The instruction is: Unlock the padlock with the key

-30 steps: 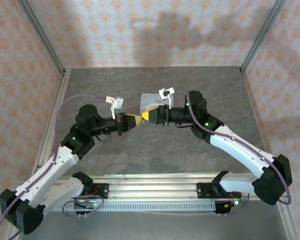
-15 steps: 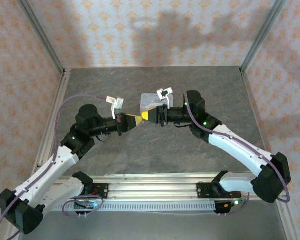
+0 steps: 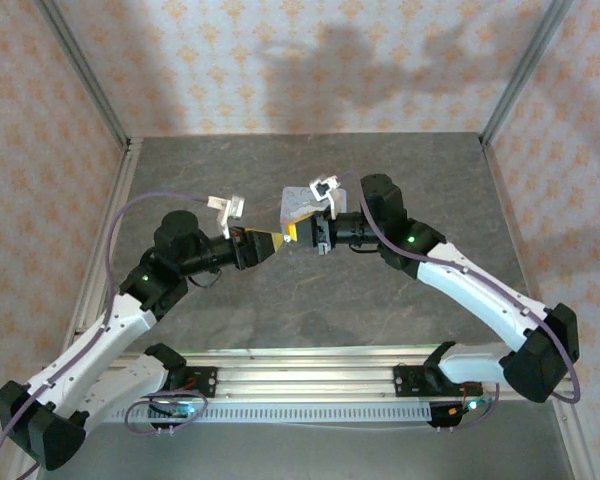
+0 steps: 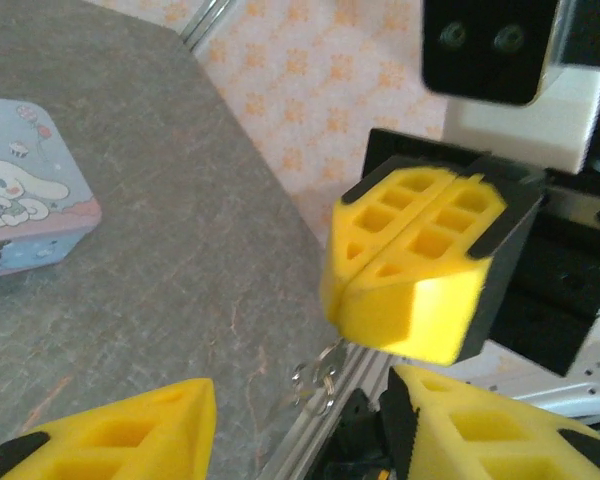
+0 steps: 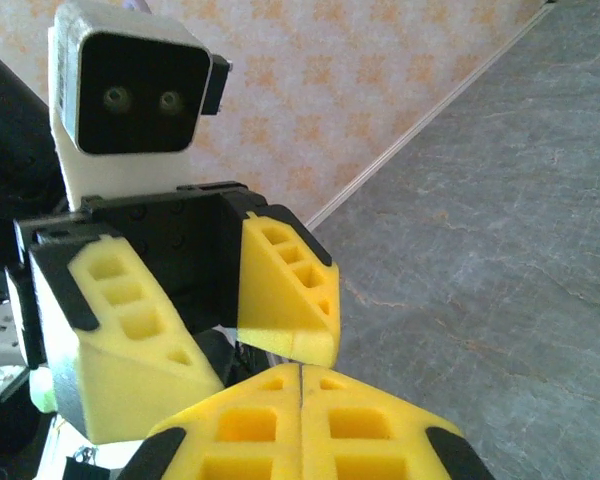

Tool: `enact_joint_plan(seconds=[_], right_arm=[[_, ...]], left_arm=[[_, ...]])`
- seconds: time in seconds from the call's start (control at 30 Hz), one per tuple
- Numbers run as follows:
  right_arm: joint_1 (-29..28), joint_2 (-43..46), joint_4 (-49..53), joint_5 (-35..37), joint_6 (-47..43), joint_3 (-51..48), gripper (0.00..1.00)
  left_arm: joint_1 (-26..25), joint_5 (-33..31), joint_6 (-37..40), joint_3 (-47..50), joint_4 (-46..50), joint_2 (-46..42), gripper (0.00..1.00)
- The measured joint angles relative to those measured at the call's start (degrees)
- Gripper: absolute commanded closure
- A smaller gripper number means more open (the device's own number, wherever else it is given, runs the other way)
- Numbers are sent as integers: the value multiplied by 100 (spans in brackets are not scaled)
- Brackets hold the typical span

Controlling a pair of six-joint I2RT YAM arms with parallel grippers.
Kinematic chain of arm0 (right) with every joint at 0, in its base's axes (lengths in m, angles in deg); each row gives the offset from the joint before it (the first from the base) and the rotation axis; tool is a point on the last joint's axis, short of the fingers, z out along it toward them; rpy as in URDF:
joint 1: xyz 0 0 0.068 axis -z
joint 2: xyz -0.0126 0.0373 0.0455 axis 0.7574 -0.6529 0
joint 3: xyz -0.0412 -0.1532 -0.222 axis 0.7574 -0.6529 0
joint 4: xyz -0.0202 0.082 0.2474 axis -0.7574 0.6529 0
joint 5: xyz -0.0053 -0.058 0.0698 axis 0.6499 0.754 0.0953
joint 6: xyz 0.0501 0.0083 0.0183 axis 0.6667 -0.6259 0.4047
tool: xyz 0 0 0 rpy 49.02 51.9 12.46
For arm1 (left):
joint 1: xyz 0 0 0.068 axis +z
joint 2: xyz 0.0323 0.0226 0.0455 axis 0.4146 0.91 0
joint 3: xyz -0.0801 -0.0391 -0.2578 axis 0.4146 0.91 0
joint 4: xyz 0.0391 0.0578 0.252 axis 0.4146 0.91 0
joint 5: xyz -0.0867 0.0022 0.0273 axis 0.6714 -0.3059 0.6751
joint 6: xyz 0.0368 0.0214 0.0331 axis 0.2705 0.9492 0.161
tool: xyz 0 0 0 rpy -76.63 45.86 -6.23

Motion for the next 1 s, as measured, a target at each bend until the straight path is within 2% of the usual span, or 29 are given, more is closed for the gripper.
enact_joint_plan(seconds=[0.2, 0.43, 0.53, 1.0], right_arm=[[0, -15, -122, -374, -7, -2, 100], [68, 13, -625, -466, 267, -173, 100], [74, 20, -831, -487, 413, -238, 100], [87, 85, -1368, -433, 813, -509, 100]], left_arm=[[0, 63, -649, 629, -1270, 7, 46], [0, 208, -1082, 763, -2103, 136, 56], [0, 229, -1141, 763, -2245, 136, 60], [0, 251, -1169, 863, -2326, 98, 58]])
